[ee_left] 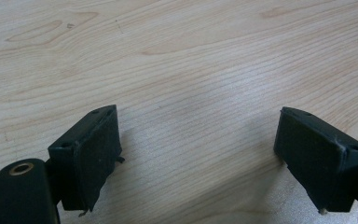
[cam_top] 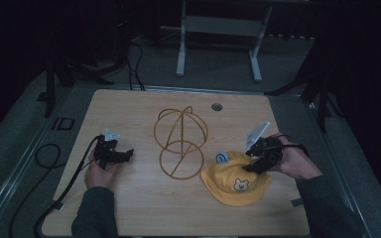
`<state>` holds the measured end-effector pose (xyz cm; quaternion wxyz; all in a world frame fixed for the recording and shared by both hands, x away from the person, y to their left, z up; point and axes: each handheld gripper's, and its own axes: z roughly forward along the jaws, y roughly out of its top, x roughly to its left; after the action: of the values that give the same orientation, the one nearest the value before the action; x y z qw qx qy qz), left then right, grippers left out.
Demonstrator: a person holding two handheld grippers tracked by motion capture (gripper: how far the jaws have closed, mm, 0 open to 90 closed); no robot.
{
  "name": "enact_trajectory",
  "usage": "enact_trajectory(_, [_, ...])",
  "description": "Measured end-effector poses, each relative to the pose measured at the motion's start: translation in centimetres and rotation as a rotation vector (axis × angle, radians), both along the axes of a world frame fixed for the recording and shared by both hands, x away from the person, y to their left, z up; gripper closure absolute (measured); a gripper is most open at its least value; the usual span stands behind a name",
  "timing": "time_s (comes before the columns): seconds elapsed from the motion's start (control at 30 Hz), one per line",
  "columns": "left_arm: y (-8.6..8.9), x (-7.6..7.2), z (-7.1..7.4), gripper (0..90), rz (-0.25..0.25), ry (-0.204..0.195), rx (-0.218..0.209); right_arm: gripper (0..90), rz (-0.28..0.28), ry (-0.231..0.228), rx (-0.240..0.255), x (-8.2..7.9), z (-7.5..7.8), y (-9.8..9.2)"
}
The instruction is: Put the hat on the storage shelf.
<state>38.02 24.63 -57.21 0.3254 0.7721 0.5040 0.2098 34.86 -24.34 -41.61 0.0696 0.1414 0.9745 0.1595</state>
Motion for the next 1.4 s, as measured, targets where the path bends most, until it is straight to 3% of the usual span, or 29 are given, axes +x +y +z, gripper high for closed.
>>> enact_trajectory(0.53, [0.0,0.0,0.0,14.3,0.0,-0.001,0.0,56.4,0.039,0.088,-0.125,1.3,-0.9,2.1])
enact_trajectory(0.93, [0.0,0.0,0.0,14.3,0.0,0.0,0.0,70.4,0.065,0.121,-0.156,1.7,-1.1,2.7])
enact_trajectory(1.4, [0.0,0.0,0.0,14.3,0.0,0.0,0.0,74.4,0.09,0.122,-0.172,1.7,-0.2,2.8])
